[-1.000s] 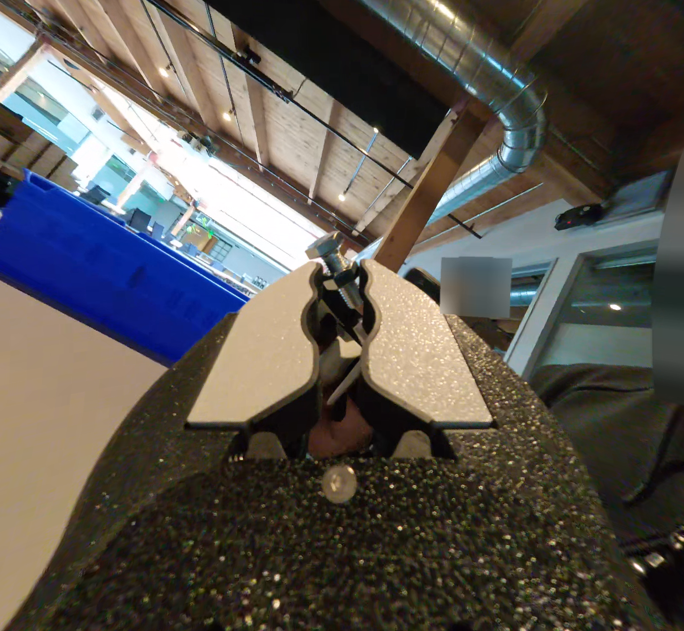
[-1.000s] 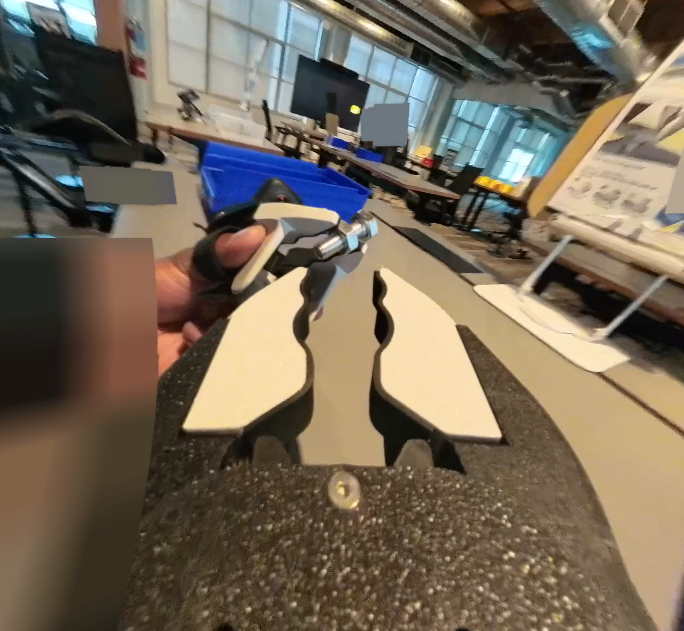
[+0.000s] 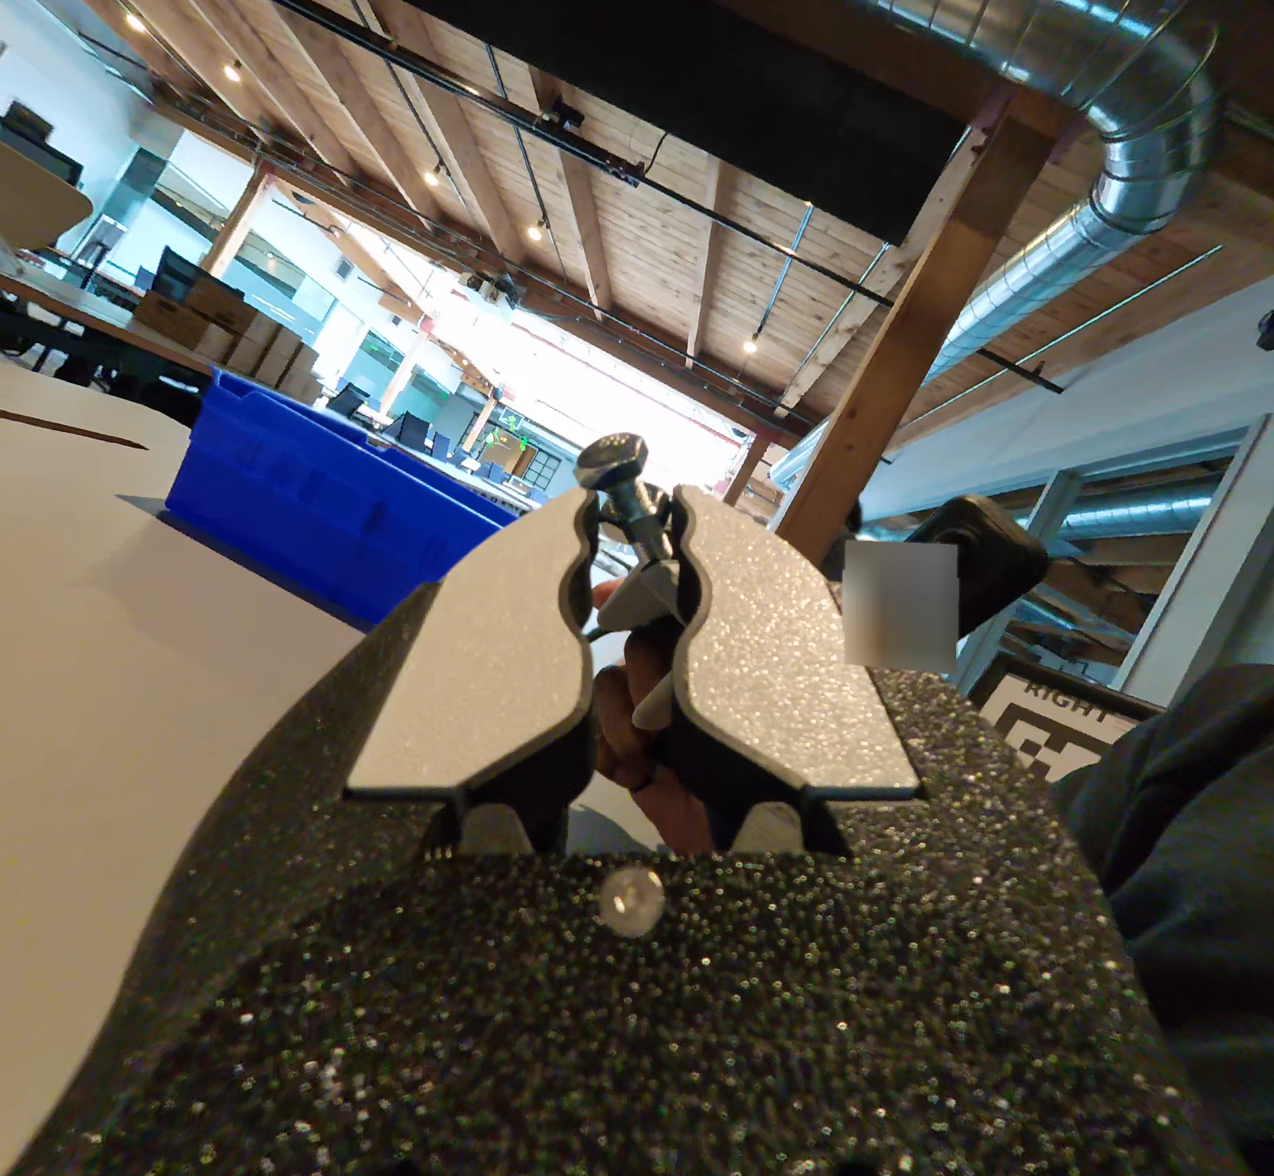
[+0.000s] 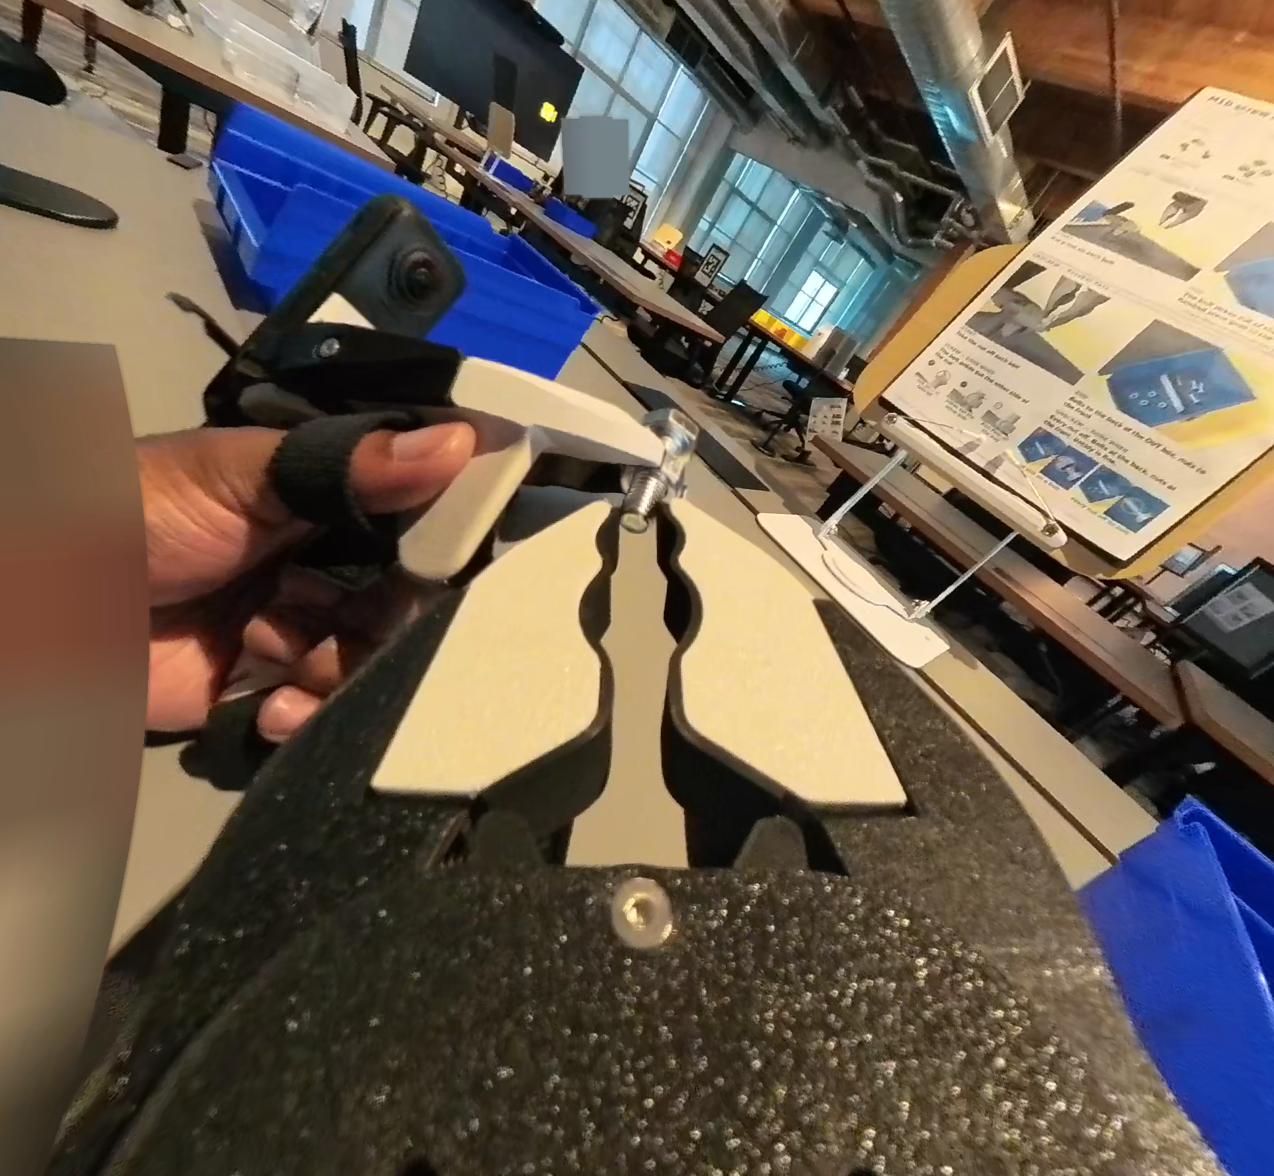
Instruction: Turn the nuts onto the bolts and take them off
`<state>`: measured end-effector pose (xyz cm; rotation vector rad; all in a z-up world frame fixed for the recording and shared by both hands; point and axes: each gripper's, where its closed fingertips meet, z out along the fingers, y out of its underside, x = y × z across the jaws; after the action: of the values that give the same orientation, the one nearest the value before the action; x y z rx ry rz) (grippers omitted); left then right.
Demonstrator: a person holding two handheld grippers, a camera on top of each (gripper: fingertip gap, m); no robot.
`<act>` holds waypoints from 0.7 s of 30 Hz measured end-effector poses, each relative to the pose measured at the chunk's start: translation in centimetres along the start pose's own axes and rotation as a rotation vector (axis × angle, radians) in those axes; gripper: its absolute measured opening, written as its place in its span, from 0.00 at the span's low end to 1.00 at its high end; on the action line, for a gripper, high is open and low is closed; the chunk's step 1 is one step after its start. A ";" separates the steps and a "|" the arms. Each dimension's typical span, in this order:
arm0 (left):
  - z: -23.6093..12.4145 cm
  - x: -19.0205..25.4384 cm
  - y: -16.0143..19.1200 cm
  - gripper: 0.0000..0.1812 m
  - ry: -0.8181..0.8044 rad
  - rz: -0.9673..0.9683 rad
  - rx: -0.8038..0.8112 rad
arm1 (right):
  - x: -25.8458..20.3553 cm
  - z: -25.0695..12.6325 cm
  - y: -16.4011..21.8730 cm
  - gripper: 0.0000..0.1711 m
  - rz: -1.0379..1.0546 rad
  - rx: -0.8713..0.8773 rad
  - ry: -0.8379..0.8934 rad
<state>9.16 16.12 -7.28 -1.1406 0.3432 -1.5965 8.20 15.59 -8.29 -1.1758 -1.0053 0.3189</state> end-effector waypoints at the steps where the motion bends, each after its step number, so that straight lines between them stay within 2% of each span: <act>1: 0.0 -0.1 0.1 0.11 -0.001 0.001 -0.017 | 0.0 0.0 0.1 0.06 -0.006 -0.008 -0.002; 8: -0.3 -0.4 0.7 0.12 -0.017 0.058 -0.149 | -0.1 0.0 0.5 0.06 -0.076 -0.054 0.013; 15: -0.2 -1.2 0.8 0.27 -0.072 0.127 -0.196 | -0.6 -0.3 0.7 0.06 -0.075 -0.059 -0.018; 21: -1.0 -1.7 -0.2 0.31 -0.071 0.133 -0.208 | -1.3 -0.2 0.7 0.06 -0.104 -0.066 -0.034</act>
<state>8.20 17.36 -8.48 -1.3017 0.5366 -1.4246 7.82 14.87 -9.53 -1.1760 -1.1095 0.2251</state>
